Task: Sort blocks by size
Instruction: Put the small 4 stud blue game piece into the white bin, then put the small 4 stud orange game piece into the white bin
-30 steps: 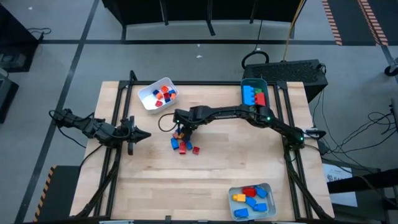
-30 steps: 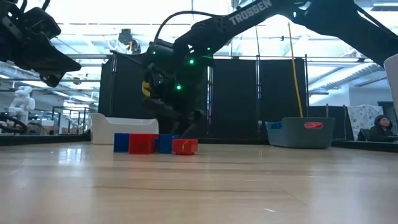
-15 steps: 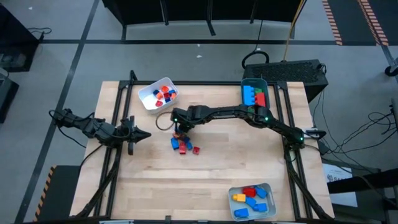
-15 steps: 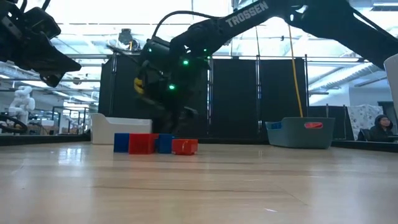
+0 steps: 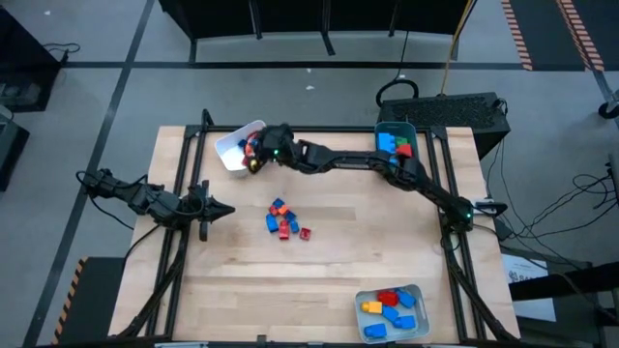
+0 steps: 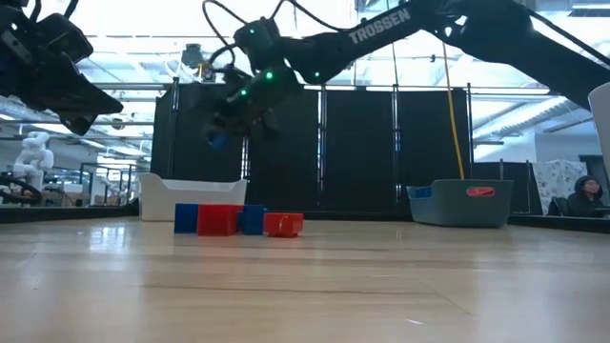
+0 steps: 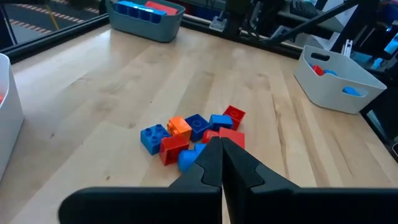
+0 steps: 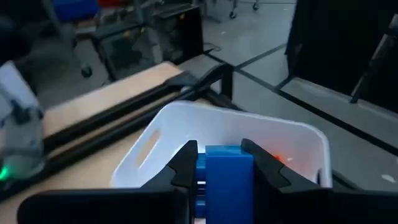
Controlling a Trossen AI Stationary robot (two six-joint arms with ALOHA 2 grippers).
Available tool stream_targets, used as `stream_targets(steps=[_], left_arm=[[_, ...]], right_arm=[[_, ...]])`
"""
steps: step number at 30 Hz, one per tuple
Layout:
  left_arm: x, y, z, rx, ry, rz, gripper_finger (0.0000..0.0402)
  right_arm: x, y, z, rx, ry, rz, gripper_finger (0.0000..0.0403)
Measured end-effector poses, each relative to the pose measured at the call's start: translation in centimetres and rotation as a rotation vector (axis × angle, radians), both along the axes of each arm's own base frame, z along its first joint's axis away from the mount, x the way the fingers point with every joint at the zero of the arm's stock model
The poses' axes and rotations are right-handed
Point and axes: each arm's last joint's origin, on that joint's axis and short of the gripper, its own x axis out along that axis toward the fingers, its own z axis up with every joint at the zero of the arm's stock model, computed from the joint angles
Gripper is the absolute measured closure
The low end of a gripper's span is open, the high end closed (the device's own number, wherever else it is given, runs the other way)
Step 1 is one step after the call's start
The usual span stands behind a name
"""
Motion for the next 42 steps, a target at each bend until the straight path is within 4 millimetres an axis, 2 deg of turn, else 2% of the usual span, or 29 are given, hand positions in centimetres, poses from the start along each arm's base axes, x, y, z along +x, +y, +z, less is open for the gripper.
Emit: stream_targets(steps=[7,14,18,23,28,31,34,39,42], left_arm=[[0.0,0.0,0.0,-0.001,-0.002,0.0,0.04],[0.0,0.0,0.0,-0.005,-0.003,0.001,0.04],[0.0,0.0,0.0,-0.006,-0.003,0.001,0.04],[0.0,0.0,0.0,-0.005,-0.001,0.001,0.04],[0.0,0.0,-0.1,-0.004,0.005,0.002,0.04],[-0.1,0.0,-0.2,0.002,0.024,0.002,0.04],[-0.1,0.0,-0.2,0.003,0.024,0.002,0.04],[-0.1,0.0,-0.2,0.003,0.025,0.001,0.04],[-0.1,0.0,-0.2,0.003,0.025,-0.001,0.04]], right_arm=[[-0.8,-2.7,-0.1,0.068,-0.036,-0.051,0.0336],[0.0,-3.6,-2.6,0.103,-0.084,0.001,0.0335],[0.3,-3.5,-3.8,0.106,-0.074,0.002,0.0281],[0.3,-3.6,-3.7,0.089,-0.089,0.002,0.0202],[0.1,-3.3,-3.1,0.157,-0.093,0.051,0.0176],[-0.4,-2.1,-1.0,0.226,-0.049,0.196,0.0183],[-1.4,0.1,0.3,0.291,0.104,0.312,0.0196],[-2.8,5.0,-1.7,0.347,0.472,0.405,0.0207],[-3.3,8.2,-2.7,0.282,0.647,0.536,0.0208]])
